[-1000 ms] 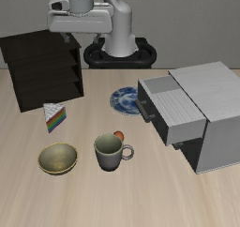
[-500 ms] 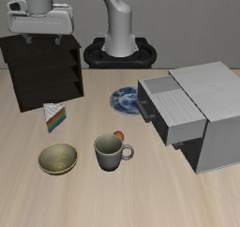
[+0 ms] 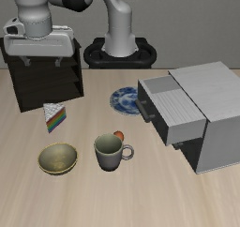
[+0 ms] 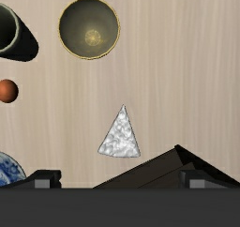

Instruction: Pick up the cake and place it on the top of the cabinet

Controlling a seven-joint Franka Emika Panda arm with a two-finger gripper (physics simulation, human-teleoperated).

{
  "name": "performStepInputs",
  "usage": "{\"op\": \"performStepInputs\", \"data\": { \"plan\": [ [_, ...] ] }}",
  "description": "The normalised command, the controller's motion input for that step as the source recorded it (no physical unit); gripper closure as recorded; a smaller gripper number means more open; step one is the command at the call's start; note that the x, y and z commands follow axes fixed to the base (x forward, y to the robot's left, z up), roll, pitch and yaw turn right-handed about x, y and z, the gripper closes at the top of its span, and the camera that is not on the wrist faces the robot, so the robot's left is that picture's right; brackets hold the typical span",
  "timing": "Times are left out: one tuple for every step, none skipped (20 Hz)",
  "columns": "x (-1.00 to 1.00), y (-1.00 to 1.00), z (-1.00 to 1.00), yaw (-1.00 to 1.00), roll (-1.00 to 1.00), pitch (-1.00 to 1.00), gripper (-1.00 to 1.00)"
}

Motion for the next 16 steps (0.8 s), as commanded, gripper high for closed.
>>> {"op": "performStepInputs", "data": {
  "plan": [
    [0.00,0.00,-1.00,0.00,0.00,0.00,-1.00],
    [0.00,0.00,-1.00,0.00,0.00,0.00,-1.00],
    [0.00,0.00,-1.00,0.00,0.00,0.00,-1.00],
    [0.00,0.00,-1.00,0.00,0.00,0.00,-1.00],
    [0.00,0.00,-1.00,0.00,0.00,0.00,-1.00],
    [0.00,0.00,-1.00,0.00,0.00,0.00,-1.00],
    [0.00,0.00,-1.00,0.00,0.00,0.00,-1.00],
    [0.00,0.00,-1.00,0.00,0.00,0.00,-1.00],
    [0.00,0.00,-1.00,0.00,0.00,0.00,-1.00],
    [0.00,0.00,-1.00,0.00,0.00,0.00,-1.00],
    [0.00,0.00,-1.00,0.00,0.00,0.00,-1.00],
    [0.00,0.00,-1.00,0.00,0.00,0.00,-1.00],
    [0.00,0.00,-1.00,0.00,0.00,0.00,-1.00],
    [0.00,0.00,-1.00,0.00,0.00,0.00,-1.00],
    [0.00,0.00,-1.00,0.00,0.00,0.00,-1.00],
    [0.00,0.00,-1.00,0.00,0.00,0.00,-1.00]
  ]
}}
